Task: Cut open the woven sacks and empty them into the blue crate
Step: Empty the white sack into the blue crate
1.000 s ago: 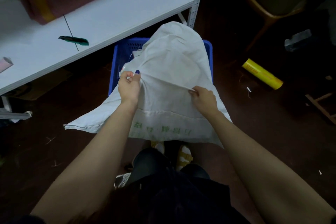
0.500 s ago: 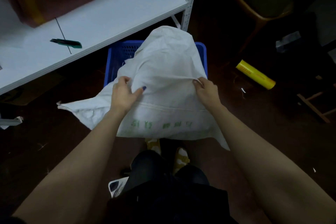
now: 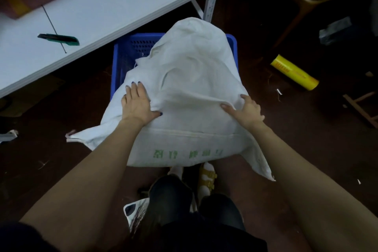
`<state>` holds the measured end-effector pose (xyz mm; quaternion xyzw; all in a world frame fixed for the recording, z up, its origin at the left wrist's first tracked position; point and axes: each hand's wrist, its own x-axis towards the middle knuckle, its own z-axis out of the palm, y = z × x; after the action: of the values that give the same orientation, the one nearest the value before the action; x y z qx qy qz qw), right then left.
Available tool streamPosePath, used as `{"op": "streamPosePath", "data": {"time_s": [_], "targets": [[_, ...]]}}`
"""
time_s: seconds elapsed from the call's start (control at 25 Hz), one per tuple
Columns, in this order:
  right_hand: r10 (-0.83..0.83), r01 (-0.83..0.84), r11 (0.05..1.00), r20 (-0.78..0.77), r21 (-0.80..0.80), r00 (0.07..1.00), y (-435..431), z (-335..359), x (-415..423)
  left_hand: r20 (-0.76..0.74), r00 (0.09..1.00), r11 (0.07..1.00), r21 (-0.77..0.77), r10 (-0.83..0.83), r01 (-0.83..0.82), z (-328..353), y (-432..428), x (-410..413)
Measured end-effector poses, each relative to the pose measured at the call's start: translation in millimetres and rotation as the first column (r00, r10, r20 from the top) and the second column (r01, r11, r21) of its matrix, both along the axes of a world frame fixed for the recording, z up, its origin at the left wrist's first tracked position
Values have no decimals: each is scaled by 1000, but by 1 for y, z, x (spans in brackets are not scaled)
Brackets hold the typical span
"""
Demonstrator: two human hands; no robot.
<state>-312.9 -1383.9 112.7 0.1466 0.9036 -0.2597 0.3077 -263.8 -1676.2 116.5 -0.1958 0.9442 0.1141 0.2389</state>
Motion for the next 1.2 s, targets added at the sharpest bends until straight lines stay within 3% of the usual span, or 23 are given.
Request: {"op": "streamPosePath", "data": {"time_s": [0.16,0.28,0.52,0.56,0.68,0.8,0.88,1.0,1.2], "targets": [[-7,-1,998,148,58,989,3,-25,6,148,988,999,-39,37,-32,-15,-15,-16],[-86,80,996,210,36,974,-2,-46,2,160,982,995,-2,99,-100,-32,-20,-28],[-246,259,937,84,-237,966,-8,-59,-15,74,985,987,46,153,-157,-63,-30,-48],[-236,248,939,79,-238,969,-5,-60,-16,83,981,982,63,175,-180,-67,-34,-51],[-256,259,965,77,-35,964,1,-70,-15,140,968,966,125,209,-227,-75,-46,-55],[-509,549,829,263,-107,820,-6,-84,-8,179,943,929,196,280,-313,-81,-48,-47],[-556,663,713,391,-229,733,-14,-88,-4,206,911,868,287,358,-406,-82,-46,-39],[-552,661,689,375,-298,745,-17,-85,-7,306,851,752,403,426,-521,-80,-50,-39],[-513,580,758,276,-298,813,-15,-68,-5,278,923,887,305,266,-347,-71,-64,-37]]}}
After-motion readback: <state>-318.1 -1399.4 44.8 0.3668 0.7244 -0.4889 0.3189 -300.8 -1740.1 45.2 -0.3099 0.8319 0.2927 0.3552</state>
